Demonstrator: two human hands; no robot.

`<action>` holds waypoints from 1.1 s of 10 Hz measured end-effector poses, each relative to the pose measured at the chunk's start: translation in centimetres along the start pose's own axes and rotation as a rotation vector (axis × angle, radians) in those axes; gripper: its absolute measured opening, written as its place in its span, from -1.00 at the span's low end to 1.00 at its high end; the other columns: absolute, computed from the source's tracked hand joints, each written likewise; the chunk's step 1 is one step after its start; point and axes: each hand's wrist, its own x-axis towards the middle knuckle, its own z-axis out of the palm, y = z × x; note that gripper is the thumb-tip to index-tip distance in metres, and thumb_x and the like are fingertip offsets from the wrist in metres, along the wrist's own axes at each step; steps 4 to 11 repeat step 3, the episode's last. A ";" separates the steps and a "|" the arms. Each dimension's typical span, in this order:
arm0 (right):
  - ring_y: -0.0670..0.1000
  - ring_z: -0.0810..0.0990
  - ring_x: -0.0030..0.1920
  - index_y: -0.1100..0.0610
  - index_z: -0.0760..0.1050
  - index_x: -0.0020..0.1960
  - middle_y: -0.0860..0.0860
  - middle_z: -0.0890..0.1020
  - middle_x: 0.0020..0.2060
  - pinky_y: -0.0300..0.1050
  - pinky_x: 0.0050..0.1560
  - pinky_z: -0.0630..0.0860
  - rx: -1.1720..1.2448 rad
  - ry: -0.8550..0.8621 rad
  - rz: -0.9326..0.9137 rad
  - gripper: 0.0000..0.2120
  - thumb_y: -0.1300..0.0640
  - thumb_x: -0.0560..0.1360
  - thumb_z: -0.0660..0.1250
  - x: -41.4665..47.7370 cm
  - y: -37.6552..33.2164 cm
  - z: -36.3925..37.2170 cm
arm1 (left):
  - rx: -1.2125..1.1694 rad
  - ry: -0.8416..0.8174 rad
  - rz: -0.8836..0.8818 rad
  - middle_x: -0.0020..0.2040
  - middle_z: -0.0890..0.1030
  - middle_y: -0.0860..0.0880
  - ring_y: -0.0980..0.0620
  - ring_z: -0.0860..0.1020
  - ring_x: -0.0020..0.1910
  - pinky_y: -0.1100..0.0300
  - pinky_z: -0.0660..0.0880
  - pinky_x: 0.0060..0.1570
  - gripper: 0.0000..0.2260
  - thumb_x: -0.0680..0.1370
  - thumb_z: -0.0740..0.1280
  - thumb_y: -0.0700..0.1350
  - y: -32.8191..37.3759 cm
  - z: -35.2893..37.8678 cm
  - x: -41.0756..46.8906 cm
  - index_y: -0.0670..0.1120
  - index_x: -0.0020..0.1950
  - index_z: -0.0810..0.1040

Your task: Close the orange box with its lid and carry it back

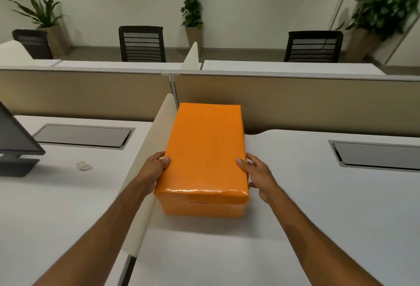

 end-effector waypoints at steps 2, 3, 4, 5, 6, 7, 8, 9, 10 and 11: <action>0.19 0.52 0.33 0.03 0.25 0.54 0.10 0.48 0.42 0.15 0.22 0.50 -0.189 0.082 -0.023 -0.33 -0.20 0.53 0.31 0.1 -0.8 0.4 | 0.175 0.053 0.085 0.38 0.49 -0.18 -0.24 0.52 0.25 -0.22 0.46 0.26 -0.52 0.64 0.21 0.02 0.1 -0.1 0.5 -0.08 0.53 0.27; 0.18 0.50 0.36 0.03 0.26 0.54 0.08 0.46 0.44 0.17 0.29 0.47 -0.279 0.128 -0.033 -0.32 -0.28 0.53 0.24 -0.2 -0.8 0.4 | 0.344 0.116 0.166 0.43 0.44 -0.20 -0.25 0.49 0.31 -0.22 0.43 0.29 -0.47 0.63 0.22 0.05 0.0 -0.2 -0.3 -0.10 0.55 0.23; 0.18 0.50 0.36 0.03 0.26 0.54 0.08 0.46 0.44 0.17 0.29 0.47 -0.279 0.128 -0.033 -0.32 -0.28 0.53 0.24 -0.2 -0.8 0.4 | 0.344 0.116 0.166 0.43 0.44 -0.20 -0.25 0.49 0.31 -0.22 0.43 0.29 -0.47 0.63 0.22 0.05 0.0 -0.2 -0.3 -0.10 0.55 0.23; 0.18 0.50 0.36 0.03 0.26 0.54 0.08 0.46 0.44 0.17 0.29 0.47 -0.279 0.128 -0.033 -0.32 -0.28 0.53 0.24 -0.2 -0.8 0.4 | 0.344 0.116 0.166 0.43 0.44 -0.20 -0.25 0.49 0.31 -0.22 0.43 0.29 -0.47 0.63 0.22 0.05 0.0 -0.2 -0.3 -0.10 0.55 0.23; 0.18 0.50 0.36 0.03 0.26 0.54 0.08 0.46 0.44 0.17 0.29 0.47 -0.279 0.128 -0.033 -0.32 -0.28 0.53 0.24 -0.2 -0.8 0.4 | 0.344 0.116 0.166 0.43 0.44 -0.20 -0.25 0.49 0.31 -0.22 0.43 0.29 -0.47 0.63 0.22 0.05 0.0 -0.2 -0.3 -0.10 0.55 0.23; 0.18 0.50 0.36 0.03 0.26 0.54 0.08 0.46 0.44 0.17 0.29 0.47 -0.279 0.128 -0.033 -0.32 -0.28 0.53 0.24 -0.2 -0.8 0.4 | 0.344 0.116 0.166 0.43 0.44 -0.20 -0.25 0.49 0.31 -0.22 0.43 0.29 -0.47 0.63 0.22 0.05 0.0 -0.2 -0.3 -0.10 0.55 0.23; 0.18 0.50 0.36 0.03 0.26 0.54 0.08 0.46 0.44 0.17 0.29 0.47 -0.279 0.128 -0.033 -0.32 -0.28 0.53 0.24 -0.2 -0.8 0.4 | 0.344 0.116 0.166 0.43 0.44 -0.20 -0.25 0.49 0.31 -0.22 0.43 0.29 -0.47 0.63 0.22 0.05 0.0 -0.2 -0.3 -0.10 0.55 0.23; 0.18 0.50 0.36 0.03 0.26 0.54 0.08 0.46 0.44 0.17 0.29 0.47 -0.279 0.128 -0.033 -0.32 -0.28 0.53 0.24 -0.2 -0.8 0.4 | 0.344 0.116 0.166 0.43 0.44 -0.20 -0.25 0.49 0.31 -0.22 0.43 0.29 -0.47 0.63 0.22 0.05 0.0 -0.2 -0.3 -0.10 0.55 0.23; 0.18 0.50 0.36 0.03 0.26 0.54 0.08 0.46 0.44 0.17 0.29 0.47 -0.279 0.128 -0.033 -0.32 -0.28 0.53 0.24 -0.2 -0.8 0.4 | 0.344 0.116 0.166 0.43 0.44 -0.20 -0.25 0.49 0.31 -0.22 0.43 0.29 -0.47 0.63 0.22 0.05 0.0 -0.2 -0.3 -0.10 0.55 0.23; 0.18 0.50 0.36 0.03 0.26 0.54 0.08 0.46 0.44 0.17 0.29 0.47 -0.279 0.128 -0.033 -0.32 -0.28 0.53 0.24 -0.2 -0.8 0.4 | 0.344 0.116 0.166 0.43 0.44 -0.20 -0.25 0.49 0.31 -0.22 0.43 0.29 -0.47 0.63 0.22 0.05 0.0 -0.2 -0.3 -0.10 0.55 0.23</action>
